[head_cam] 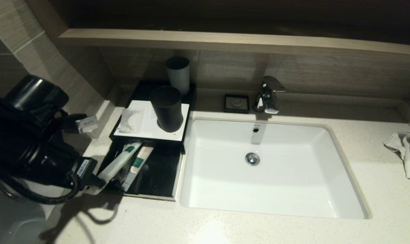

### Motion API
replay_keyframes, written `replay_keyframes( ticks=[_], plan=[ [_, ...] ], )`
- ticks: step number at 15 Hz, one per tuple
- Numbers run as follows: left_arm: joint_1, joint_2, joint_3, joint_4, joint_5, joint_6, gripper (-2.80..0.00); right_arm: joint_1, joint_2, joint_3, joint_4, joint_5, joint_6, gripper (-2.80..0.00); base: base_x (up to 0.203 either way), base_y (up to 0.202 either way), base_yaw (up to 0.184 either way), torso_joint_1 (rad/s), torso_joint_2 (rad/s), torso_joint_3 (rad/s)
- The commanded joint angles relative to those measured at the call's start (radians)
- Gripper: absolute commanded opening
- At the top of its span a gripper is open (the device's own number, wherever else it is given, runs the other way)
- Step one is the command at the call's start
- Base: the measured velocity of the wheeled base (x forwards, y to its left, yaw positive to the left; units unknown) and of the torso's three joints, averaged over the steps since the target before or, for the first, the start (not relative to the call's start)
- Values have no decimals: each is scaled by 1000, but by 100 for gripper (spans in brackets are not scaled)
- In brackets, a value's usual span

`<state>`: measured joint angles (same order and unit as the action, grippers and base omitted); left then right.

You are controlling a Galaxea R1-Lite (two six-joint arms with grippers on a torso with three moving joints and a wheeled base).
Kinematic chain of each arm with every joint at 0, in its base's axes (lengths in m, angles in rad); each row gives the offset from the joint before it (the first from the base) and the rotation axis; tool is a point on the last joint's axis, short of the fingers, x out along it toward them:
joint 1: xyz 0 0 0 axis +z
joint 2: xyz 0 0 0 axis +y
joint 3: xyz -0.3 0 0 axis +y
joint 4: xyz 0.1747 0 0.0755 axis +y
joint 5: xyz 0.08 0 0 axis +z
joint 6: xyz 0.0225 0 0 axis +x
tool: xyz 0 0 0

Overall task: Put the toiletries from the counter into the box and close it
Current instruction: Place the bathroom toiletry into the drawer

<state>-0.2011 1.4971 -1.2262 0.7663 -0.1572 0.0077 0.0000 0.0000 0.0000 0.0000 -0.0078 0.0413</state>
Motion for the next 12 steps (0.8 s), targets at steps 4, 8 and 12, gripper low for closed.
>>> replay_keyframes(
  ticks=[4, 8, 12],
  plan=[
    [0, 87, -39, -11, -2, -1, -280, 0, 0, 0, 0, 0, 0, -280, 0, 0, 0, 0, 0, 0],
    [-1, 148, -72, -29, -2, -5, -280, 0, 0, 0, 0, 0, 0, -280, 0, 0, 0, 0, 0, 0],
    [-4, 203, -119, -48, -2, -25, -280, 0, 0, 0, 0, 0, 0, -280, 0, 0, 0, 0, 0, 0]
  ],
)
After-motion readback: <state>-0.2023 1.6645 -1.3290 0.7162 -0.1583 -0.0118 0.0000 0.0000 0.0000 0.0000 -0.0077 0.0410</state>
